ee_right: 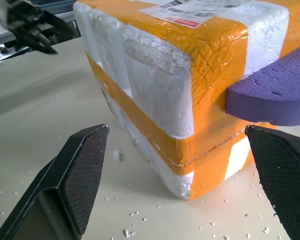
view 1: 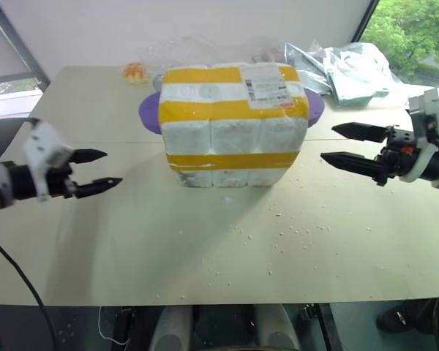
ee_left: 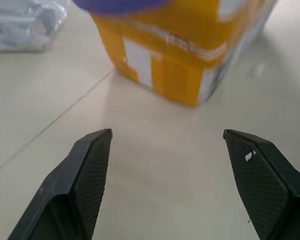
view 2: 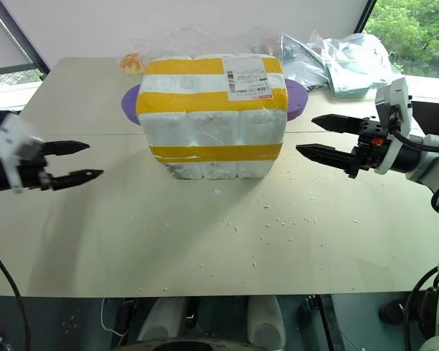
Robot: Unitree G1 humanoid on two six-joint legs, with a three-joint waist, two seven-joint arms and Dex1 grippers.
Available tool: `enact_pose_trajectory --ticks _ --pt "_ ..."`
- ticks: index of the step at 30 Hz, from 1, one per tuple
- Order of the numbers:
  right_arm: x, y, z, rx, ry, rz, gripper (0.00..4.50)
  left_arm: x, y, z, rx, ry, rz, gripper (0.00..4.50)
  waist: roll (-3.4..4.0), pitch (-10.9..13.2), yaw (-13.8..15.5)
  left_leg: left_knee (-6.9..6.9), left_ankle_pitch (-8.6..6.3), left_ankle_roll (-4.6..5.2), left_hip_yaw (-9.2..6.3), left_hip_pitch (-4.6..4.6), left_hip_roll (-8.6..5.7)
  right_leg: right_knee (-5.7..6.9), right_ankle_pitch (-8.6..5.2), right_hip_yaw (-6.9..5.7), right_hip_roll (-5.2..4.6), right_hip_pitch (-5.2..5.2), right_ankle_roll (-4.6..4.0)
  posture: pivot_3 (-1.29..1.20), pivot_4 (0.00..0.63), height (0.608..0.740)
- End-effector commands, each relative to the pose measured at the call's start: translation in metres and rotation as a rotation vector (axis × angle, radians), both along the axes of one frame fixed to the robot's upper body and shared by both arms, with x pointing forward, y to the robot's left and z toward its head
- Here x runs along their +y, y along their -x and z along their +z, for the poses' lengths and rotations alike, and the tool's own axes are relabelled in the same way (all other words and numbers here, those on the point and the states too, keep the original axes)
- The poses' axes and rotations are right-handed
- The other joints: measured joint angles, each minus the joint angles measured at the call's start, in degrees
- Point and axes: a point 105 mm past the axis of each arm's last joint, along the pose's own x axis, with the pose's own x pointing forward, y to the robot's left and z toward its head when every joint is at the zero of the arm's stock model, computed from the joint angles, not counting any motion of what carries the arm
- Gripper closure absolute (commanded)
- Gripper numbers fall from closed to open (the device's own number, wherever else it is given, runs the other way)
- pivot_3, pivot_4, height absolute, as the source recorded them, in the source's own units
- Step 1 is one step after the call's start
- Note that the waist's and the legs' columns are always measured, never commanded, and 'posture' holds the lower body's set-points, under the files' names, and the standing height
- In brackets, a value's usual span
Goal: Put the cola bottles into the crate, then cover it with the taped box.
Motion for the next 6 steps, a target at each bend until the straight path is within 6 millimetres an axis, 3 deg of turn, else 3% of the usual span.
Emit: enact_pose_trajectory --ticks 1,6 --pt "-0.0032 0.0045 0.0084 -0.038 0.06 0.035 0.0 -0.0022 0.0228 0.0333 0.057 0.143 -0.118 0.79 0.01 0.0 -0.2 0.01 0.0 0.0 0.02 0.01 0.0 -0.03 0.0 0.01 0.0 0.02 0.0 0.0 0.15 0.737" --pt "-0.0066 0.0033 0.0102 -0.038 0.074 0.048 0.0 -0.003 0.0228 0.0349 0.065 0.114 -0.124 0.79 0.03 0.0 -0.4 -0.1 0.0 0.0 0.09 0.09 0.02 -0.02 -0.01 0.05 0.02 0.0 -0.02 0.0 0.15 0.737"
